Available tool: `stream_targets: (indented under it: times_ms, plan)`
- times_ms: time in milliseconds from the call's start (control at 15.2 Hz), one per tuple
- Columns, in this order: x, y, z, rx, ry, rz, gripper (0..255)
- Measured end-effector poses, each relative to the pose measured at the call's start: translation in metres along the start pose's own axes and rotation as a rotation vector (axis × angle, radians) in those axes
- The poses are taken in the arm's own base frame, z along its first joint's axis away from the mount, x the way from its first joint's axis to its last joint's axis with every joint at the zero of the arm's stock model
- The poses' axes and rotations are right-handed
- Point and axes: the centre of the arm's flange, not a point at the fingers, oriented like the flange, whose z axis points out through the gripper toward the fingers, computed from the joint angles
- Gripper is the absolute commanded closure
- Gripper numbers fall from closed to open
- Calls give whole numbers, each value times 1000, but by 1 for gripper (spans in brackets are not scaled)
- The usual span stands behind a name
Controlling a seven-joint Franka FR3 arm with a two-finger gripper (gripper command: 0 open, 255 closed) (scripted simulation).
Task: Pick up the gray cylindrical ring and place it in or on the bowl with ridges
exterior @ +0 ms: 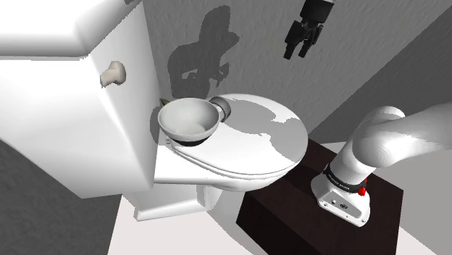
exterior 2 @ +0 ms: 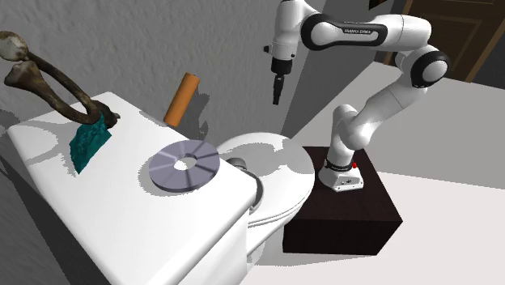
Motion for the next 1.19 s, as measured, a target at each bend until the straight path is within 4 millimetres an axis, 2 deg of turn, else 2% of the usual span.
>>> stream_targets:
  times_ms: [132,330,1188]
  plan:
    - [3,-4,4,-2,0,-7,0]
    - [20,-26,25,-13,-2,-42,0]
    - [93,-142,132,-66,-4,-224,0]
